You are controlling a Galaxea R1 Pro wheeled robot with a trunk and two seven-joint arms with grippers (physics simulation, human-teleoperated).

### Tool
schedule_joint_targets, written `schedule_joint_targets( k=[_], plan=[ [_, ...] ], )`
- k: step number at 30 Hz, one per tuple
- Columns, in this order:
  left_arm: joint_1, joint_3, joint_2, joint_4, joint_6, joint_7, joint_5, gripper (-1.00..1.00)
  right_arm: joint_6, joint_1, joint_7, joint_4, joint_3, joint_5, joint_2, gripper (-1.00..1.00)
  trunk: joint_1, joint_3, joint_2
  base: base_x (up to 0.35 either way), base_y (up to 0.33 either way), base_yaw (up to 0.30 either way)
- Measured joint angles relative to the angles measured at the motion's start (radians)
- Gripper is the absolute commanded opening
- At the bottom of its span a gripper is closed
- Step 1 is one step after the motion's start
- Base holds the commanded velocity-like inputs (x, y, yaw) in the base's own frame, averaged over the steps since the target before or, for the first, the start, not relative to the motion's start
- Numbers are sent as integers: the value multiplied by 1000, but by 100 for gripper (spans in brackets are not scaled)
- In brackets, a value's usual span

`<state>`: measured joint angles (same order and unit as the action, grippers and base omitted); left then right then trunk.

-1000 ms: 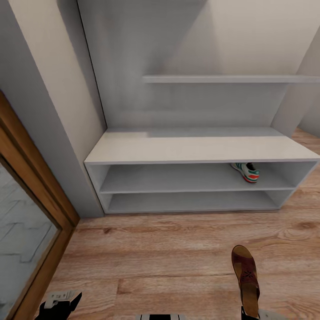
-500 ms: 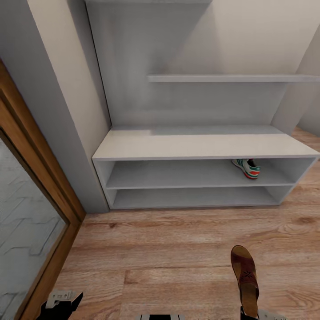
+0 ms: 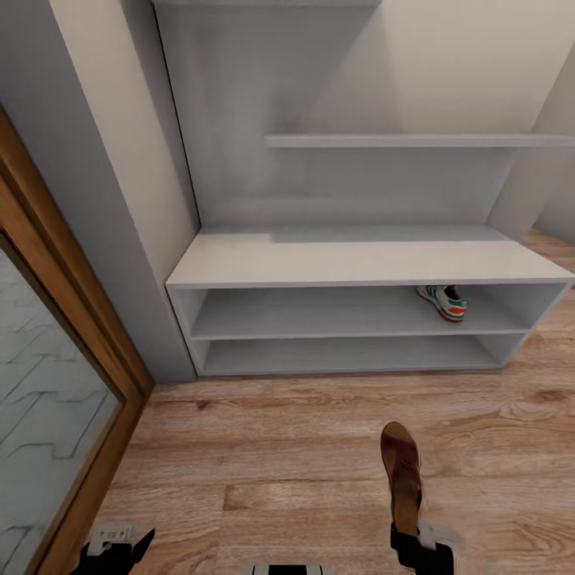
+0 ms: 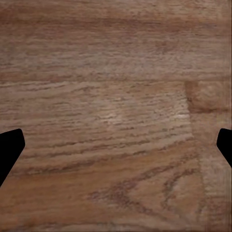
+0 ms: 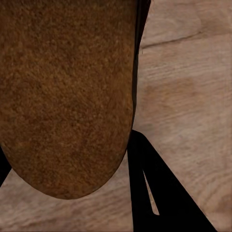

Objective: Pick up the two gym shoes and the two sandals from the corridor floor and place them onto the hallstand (shoe rack) in the corridor, making sure they are on the rack and not on the floor. Arrange them so the two gym shoes are next to each other and the two sandals are next to each other.

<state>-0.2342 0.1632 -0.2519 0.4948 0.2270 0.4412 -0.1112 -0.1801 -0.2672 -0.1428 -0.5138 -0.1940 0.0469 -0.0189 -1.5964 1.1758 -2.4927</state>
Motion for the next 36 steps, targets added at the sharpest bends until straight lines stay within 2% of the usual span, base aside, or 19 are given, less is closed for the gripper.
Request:
schedule_joint_targets(
  k=[1,4,6,7,9,10,14,16,17,20,24,28,36],
  plan=[
    [0,0,0,-1,0,9,0,100,67,-11,-4,-35,7,1,-13,-100,0,0,0,0,0,0],
    [0,0,0,-5,0,49,1,100,190,-42,-21,-94,31,-1,-37,-100,0,0,0,0,0,0],
    [0,0,0,-5,0,58,2,100,238,-62,-35,-113,48,-2,-49,-100,0,0,0,0,0,0],
    [0,0,0,-6,0,64,2,100,278,-83,-54,-126,69,-3,-64,-100,0,0,0,0,0,0],
    [0,0,0,-6,0,68,2,100,312,-109,-82,-135,89,-3,-83,-100,0,0,0,0,0,0],
    [0,0,1,-7,0,70,2,100,336,-135,-118,-139,111,-3,-104,-100,0,0,0,0,0,0],
    [0,-20,1,-6,-1,74,3,100,380,-207,-227,-139,156,-3,-154,-100,0,0,0,0,0,0],
    [0,-38,1,-6,0,74,3,100,396,-236,-261,-134,172,-2,-155,-100,0,0,0,0,0,0],
    [0,-59,1,-6,0,74,3,100,414,-263,-284,-126,187,-1,-155,-100,0,0,0,0,0,0],
    [0,-97,0,-6,0,74,1,100,455,-317,-309,-103,208,-2,-156,-100,0,0,0,0,0,0],
    [0,-121,1,-6,0,75,0,100,496,-373,-320,-78,218,-4,-156,-100,0,0,0,0,0,0],
    [0,-129,3,-3,0,76,-1,100,514,-409,-325,-68,221,-7,-156,-100,0,0,0,0,0,0],
    [0,-136,10,9,0,82,-1,100,520,-429,-326,-68,230,-9,-156,-100,0,0,0,0,0,0]
  ],
)
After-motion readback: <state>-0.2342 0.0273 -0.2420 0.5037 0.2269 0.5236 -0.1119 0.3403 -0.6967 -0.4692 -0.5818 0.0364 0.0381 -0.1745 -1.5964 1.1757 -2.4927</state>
